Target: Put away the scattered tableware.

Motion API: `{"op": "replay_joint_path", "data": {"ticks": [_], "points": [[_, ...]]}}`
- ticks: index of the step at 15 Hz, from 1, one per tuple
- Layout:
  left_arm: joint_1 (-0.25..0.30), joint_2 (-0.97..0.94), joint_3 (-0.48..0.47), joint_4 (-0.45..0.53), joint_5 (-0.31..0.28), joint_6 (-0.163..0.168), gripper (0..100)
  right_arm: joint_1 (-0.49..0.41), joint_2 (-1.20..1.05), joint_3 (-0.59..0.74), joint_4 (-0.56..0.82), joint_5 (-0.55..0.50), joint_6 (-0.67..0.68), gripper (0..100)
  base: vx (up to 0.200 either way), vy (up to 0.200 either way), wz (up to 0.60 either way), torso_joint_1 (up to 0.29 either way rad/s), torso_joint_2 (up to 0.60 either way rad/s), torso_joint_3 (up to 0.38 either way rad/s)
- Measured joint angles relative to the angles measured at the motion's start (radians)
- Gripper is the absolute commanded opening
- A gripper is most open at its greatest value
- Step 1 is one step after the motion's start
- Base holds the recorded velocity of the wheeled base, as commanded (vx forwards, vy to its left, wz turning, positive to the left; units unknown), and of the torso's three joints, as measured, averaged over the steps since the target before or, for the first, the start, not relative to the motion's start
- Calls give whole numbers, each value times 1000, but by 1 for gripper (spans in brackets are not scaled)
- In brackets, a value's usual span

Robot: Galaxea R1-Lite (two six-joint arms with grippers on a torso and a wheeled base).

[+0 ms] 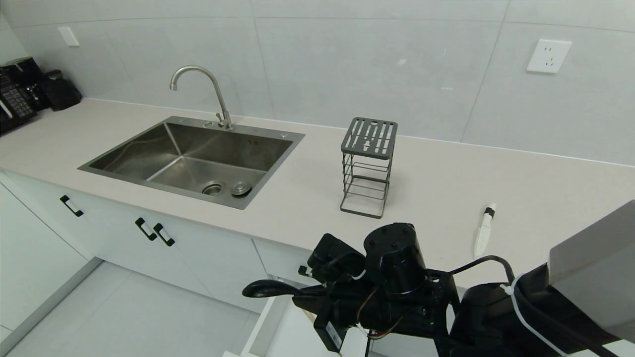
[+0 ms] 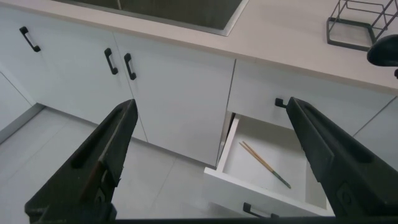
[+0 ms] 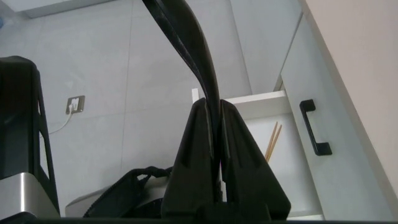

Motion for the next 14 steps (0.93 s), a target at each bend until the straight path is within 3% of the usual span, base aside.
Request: {"op": "replay_joint_path", "data": {"ticks": [7, 14], "points": [[0, 0, 0, 1, 0, 0, 100, 40, 6, 0, 2, 0, -1, 0, 0, 0, 0, -186, 372, 182], [0, 0, 0, 2, 0, 0, 100, 57, 12, 0, 4, -1, 0, 0, 0, 0, 0, -270, 540, 261]]}}
